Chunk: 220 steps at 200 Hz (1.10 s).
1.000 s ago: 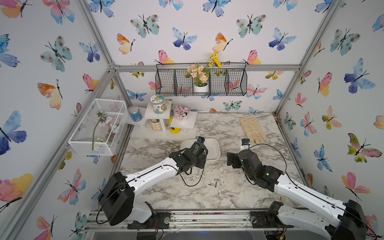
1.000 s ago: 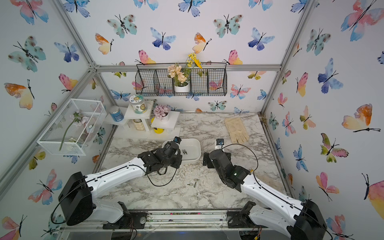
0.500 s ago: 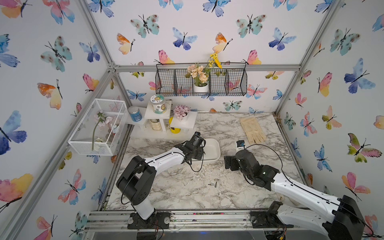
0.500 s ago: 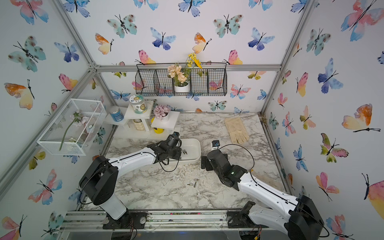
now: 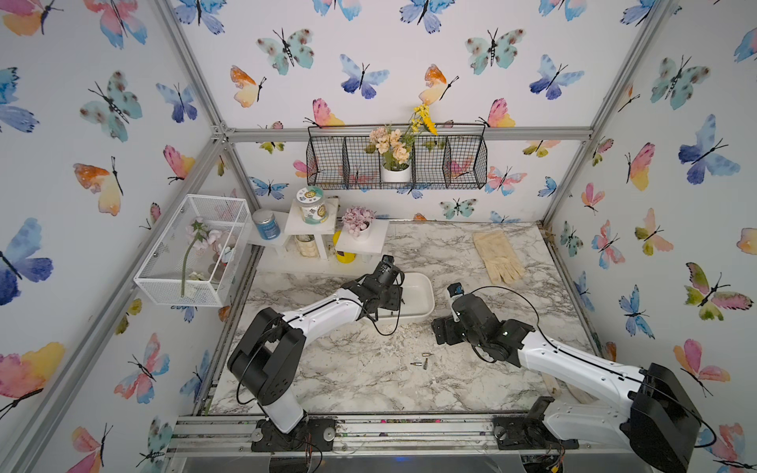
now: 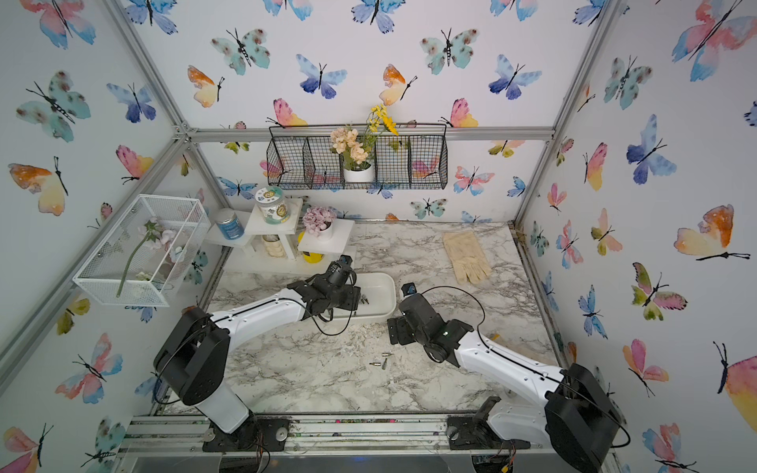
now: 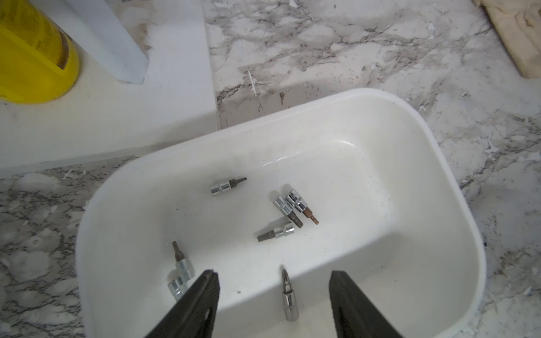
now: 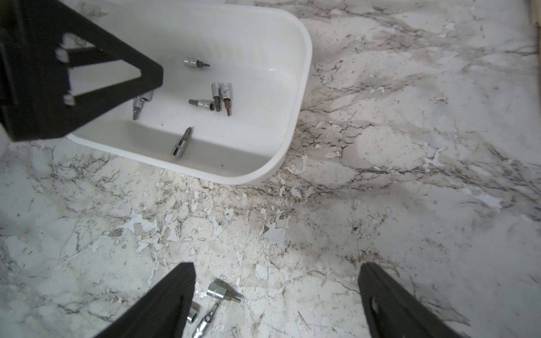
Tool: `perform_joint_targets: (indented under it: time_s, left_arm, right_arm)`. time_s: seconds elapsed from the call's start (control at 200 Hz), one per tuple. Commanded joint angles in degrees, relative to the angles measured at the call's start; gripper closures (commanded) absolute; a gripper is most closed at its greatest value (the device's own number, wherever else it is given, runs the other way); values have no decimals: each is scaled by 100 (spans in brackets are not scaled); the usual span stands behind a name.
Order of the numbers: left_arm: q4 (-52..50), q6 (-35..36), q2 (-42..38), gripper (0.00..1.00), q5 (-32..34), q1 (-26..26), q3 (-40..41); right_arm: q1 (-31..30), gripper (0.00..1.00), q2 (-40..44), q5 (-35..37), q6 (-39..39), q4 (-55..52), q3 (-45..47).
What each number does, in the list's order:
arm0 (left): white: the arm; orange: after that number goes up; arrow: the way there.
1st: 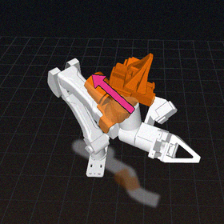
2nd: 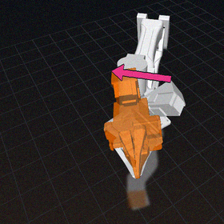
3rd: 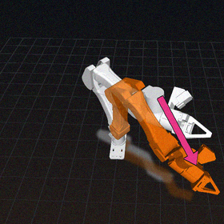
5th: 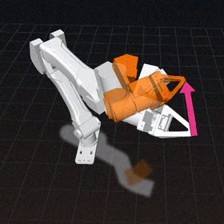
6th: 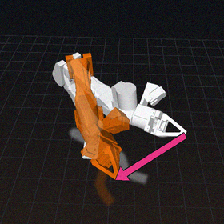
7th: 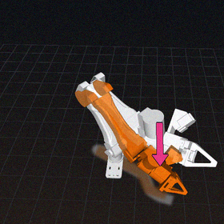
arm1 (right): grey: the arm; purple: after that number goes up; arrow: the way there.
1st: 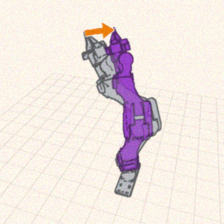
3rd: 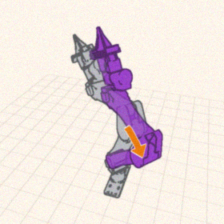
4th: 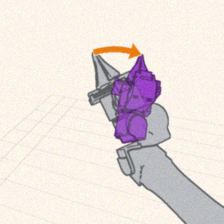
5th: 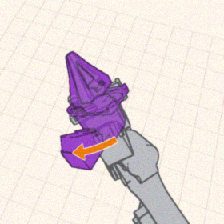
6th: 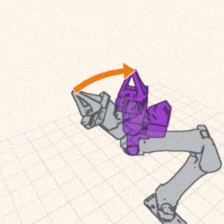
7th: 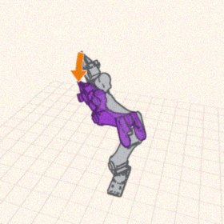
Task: Put the bit on the desktop into the storage box
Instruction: Place the screwdriver bit in the storage box, then pick up the screwdriver bit from the center of the board.
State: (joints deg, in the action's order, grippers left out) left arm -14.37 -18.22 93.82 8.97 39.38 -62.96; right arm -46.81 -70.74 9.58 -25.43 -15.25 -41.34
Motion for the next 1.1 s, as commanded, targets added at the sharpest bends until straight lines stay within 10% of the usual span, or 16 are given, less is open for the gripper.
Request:
perform_joint_targets:
  time_s: [0.0,0.11,1.096]
  left_arm:
    - [-119,-181,-761,18,105,-10,156]
    - [-75,-359,-1385,0,44,-11,533]
    - [-607,-1230,-3894,1,-124,-9,2604]
  right_arm:
    - [17,10,-168,-523,81,-298,-206]
    - [-19,12,-269,-712,39,-369,-216]
    - [-1335,46,-1325,-918,-1488,-994,-371]
